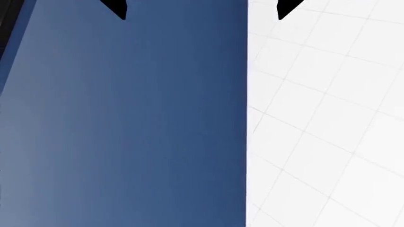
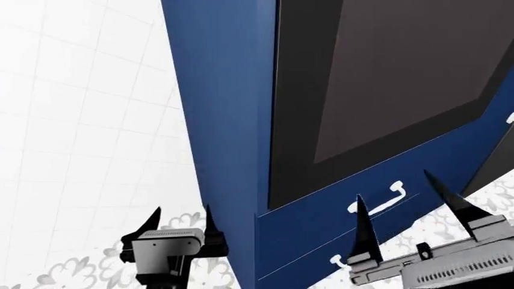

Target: Open the oven door

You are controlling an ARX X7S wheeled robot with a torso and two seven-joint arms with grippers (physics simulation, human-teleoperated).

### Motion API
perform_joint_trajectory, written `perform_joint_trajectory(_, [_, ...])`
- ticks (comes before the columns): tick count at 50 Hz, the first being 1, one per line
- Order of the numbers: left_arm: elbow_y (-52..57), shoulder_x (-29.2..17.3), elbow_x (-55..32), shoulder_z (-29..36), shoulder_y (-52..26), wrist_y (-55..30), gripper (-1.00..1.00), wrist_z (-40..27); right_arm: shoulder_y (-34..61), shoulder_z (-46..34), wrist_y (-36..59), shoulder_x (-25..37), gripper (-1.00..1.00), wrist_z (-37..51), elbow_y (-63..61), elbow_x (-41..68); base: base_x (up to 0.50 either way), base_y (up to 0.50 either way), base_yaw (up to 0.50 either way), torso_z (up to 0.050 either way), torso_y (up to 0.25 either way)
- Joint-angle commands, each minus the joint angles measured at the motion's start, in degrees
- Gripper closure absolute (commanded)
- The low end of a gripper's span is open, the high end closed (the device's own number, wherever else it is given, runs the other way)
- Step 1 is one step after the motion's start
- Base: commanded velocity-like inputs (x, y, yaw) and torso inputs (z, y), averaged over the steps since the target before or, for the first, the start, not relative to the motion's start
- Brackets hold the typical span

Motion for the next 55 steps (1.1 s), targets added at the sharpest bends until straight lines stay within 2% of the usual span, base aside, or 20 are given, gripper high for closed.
perform_joint_trajectory(1, [-1.2,0.5,-0.2,0.5,-1.0,0.5,-1.0,0.0,9.4,24.4,-11.7,-29.1,-1.0,-53.9,-9.6,-30.3,0.0,0.0,0.0,0.0,0.0])
perform_joint_trajectory(2, [-1.4,0.5,-0.2,0.5,-1.2,0.6,-1.0,0.1,11.2,25.2,-12.4,-29.1,-1.0,-60.3,-9.6,-31.7,0.0,0.0,0.0,0.0,0.0])
perform_joint_trajectory(8, [-1.7,0.4,-0.2,0.7,-1.3,0.8,-1.0,0.0,18.6,32.9,-19.3,-29.2,-1.0,-76.5,-9.6,-36.6,0.0,0.0,0.0,0.0,0.0])
perform_joint_trajectory(14, [-1.1,0.2,-0.3,0.8,-1.0,0.7,-1.0,-0.1,29.5,42.1,-25.6,-29.2,-1.0,-91.3,-9.6,-35.1,0.0,0.0,0.0,0.0,0.0])
perform_joint_trajectory(19, [-1.2,0.1,-0.7,0.7,-1.4,0.5,-1.0,-0.1,27.8,39.8,-26.7,-28.5,-1.0,-91.4,-9.6,-37.0,0.0,0.0,0.0,0.0,0.0])
perform_joint_trajectory(24, [-1.1,0.1,-1.0,0.8,-1.6,0.4,-1.0,-0.2,27.2,35.0,-17.3,-19.4,-1.0,-91.4,-9.6,-39.0,0.0,0.0,0.0,0.0,0.0])
perform_joint_trajectory(29, [-1.1,-0.1,-1.1,0.9,-1.7,0.4,-1.0,-0.2,24.8,34.6,-8.2,-10.2,-1.0,-91.4,-9.6,-37.8,0.0,0.0,0.0,0.0,0.0])
perform_joint_trajectory(38, [-1.7,-0.4,-1.3,0.9,-1.8,0.7,-1.0,0.0,23.9,43.1,-4.2,-3.7,-1.0,-91.4,-9.6,-33.4,0.0,0.0,0.0,0.0,0.0])
perform_joint_trajectory(45, [-2.2,-0.4,-1.3,1.2,-2.0,1.0,-1.0,0.0,23.6,52.4,-7.7,-2.1,-1.0,-91.4,-9.6,-27.7,0.0,0.0,0.0,0.0,0.0])
perform_joint_trajectory(55, [-3.4,-0.2,-1.3,1.4,-2.7,1.6,-1.0,0.1,26.1,53.7,-4.2,4.2,-1.0,-91.4,-9.6,-27.3,0.0,0.0,0.0,0.0,0.0])
